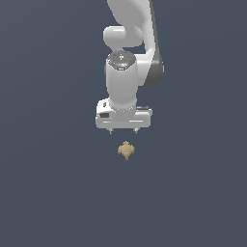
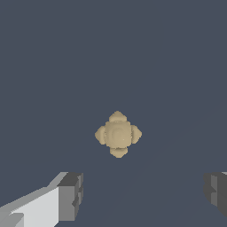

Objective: Pick up the object and move it to a goal position.

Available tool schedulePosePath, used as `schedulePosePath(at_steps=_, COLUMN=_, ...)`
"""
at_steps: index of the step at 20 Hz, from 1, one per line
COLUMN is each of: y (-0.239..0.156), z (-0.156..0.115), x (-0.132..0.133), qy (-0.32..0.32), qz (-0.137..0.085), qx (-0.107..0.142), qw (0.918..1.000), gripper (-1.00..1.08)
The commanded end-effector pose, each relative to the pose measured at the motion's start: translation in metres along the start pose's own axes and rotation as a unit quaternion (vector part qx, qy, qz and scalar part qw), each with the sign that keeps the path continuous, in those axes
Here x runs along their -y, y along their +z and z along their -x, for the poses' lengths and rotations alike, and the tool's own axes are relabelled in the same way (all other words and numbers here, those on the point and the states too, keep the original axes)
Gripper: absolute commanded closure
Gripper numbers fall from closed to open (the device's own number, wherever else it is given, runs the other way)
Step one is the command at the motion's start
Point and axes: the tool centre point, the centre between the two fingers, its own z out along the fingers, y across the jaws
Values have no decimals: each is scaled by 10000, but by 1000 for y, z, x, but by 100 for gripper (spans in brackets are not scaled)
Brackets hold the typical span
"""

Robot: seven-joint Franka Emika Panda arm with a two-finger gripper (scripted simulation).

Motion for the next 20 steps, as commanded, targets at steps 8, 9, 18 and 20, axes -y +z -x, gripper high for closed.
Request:
schedulePosePath(at_steps=8, y=-14, z=-11, x=-13, qy=28, qz=105, qx=-161, qw=9998, gripper=-92)
schedulePosePath(at_steps=9, y=-17, z=-13, x=-15, qy=21, qz=121, qx=-186, qw=9998, gripper=-92)
schedulePosePath(at_steps=18, y=-17, z=-14, x=-16, qy=78, qz=126, qx=-195, qw=9997, gripper=-92)
schedulePosePath(at_steps=20, y=-14, z=-14, x=-15, qy=163, qz=121, qx=-189, qw=9996, gripper=-92)
